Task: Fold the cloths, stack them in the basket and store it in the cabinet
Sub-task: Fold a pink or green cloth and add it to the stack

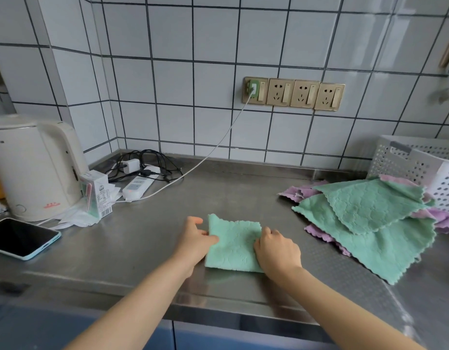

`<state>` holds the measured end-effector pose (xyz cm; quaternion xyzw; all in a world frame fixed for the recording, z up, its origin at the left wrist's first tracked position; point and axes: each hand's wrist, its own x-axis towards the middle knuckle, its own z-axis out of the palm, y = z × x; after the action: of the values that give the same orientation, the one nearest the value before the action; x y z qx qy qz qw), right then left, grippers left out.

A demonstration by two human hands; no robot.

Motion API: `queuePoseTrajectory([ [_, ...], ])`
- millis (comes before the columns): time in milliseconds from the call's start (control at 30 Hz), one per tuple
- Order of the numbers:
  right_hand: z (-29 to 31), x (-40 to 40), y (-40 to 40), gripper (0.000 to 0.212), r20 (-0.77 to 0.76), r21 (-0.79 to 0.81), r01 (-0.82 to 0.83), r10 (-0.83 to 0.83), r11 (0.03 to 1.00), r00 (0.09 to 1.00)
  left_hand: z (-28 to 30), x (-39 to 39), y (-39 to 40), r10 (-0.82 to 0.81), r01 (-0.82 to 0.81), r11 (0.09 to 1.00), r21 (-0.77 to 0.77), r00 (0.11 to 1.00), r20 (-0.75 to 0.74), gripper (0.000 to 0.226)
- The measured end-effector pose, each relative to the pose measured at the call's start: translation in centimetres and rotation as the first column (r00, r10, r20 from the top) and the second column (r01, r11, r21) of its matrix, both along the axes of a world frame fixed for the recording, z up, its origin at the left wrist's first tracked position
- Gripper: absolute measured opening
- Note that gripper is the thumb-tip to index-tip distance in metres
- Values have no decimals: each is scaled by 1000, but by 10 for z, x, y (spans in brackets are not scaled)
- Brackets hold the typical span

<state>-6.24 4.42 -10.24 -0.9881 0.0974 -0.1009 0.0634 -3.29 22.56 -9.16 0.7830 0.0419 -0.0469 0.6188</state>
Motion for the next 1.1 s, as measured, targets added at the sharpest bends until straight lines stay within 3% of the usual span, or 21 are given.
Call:
queuePoseTrajectory([
  [100, 5, 2, -1, 17, -20, 139, 48, -45, 989, 999, -5, 4, 0, 61, -53, 992, -118, 996, 69, 55],
  [200, 11, 19, -1, 22, -88, 437, 72, -37, 897, 995, -3, 12, 6, 78, -49, 987, -150, 978, 195, 52],
  [300, 17, 50, 5, 9, -99, 769, 73, 5, 635, 995, 6, 29, 19, 55, 9, 973, -233, 962, 267, 52],
  [367, 19, 74, 13, 19, -102, 909, 83, 24, 408, 994, 12, 46, 31, 49, 17, 974, -227, 957, 285, 51],
  [400, 21, 86, 19, 27, -98, 938, 83, 27, 337, 995, 15, 55, 37, 54, 9, 977, -214, 956, 289, 50],
  [467, 24, 108, 34, 41, -82, 954, 74, 14, 291, 997, 17, 79, 51, 83, -32, 984, -174, 953, 291, 47],
  [633, 20, 155, 73, 35, -43, 924, 35, 13, 381, 999, 4, 135, 87, 136, -165, 984, 63, 937, 321, 36],
  [733, 10, 172, 88, 30, -50, 875, 40, 9, 483, 999, -10, 153, 103, 97, -191, 945, 265, 939, 331, 26],
  [867, 3, 179, 91, 27, -43, 790, -2, 58, 613, 997, -23, 166, 111, 26, -187, 906, 379, 920, 391, 22],
  [1100, 15, 161, 76, 30, -15, 681, -78, 120, 729, 993, -15, 166, 108, -125, -150, 717, 680, 933, 337, 29],
])
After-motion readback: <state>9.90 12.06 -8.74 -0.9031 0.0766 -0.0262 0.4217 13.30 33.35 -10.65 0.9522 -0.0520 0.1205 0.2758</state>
